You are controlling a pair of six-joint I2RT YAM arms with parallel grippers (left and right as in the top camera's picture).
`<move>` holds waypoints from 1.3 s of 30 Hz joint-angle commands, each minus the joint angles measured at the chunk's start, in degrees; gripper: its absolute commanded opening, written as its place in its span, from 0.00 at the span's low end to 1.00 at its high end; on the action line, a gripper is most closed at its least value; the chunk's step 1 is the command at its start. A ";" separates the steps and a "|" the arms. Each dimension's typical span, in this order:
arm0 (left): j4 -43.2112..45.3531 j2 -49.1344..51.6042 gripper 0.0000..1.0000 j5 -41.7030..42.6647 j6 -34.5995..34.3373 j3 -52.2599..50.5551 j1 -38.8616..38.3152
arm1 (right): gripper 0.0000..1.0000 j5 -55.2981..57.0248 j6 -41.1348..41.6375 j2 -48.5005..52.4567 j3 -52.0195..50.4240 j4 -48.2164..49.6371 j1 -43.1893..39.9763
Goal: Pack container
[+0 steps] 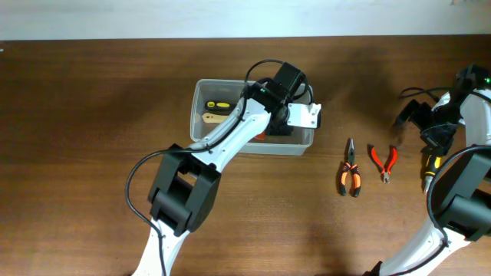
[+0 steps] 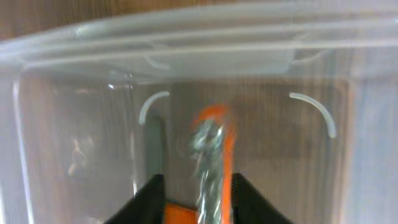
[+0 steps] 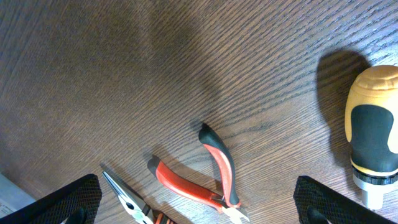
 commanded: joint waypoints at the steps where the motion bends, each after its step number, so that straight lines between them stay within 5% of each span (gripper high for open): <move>1: 1.86 0.59 0.47 0.66 0.59 -0.17 0.09 | 0.99 -0.26 0.26 -1.95 0.70 0.00 0.00; 6: 3.43 0.55 0.62 -0.37 -0.35 0.15 0.09 | 0.99 -0.26 0.26 -1.95 0.70 -0.02 0.00; 13: 2.36 -0.76 0.78 -10.88 -16.33 6.49 0.09 | 0.99 -0.26 0.26 -1.95 0.70 -0.02 0.00; 18: -0.37 -4.90 0.98 -11.41 -18.67 13.44 -0.24 | 0.99 -0.26 0.28 -1.95 0.70 -0.02 0.00; 27: -2.78 -9.44 0.95 -4.52 -33.46 22.10 -2.62 | 0.99 -0.26 0.26 -1.95 0.70 -0.02 0.00; 33: -15.91 -9.46 0.95 -7.54 -51.21 22.14 -1.27 | 0.99 -0.26 0.26 -1.95 0.70 0.00 0.00; 39: -25.38 -11.26 0.95 -7.61 -55.67 23.61 4.61 | 0.99 -0.31 0.33 -1.95 0.70 0.07 0.00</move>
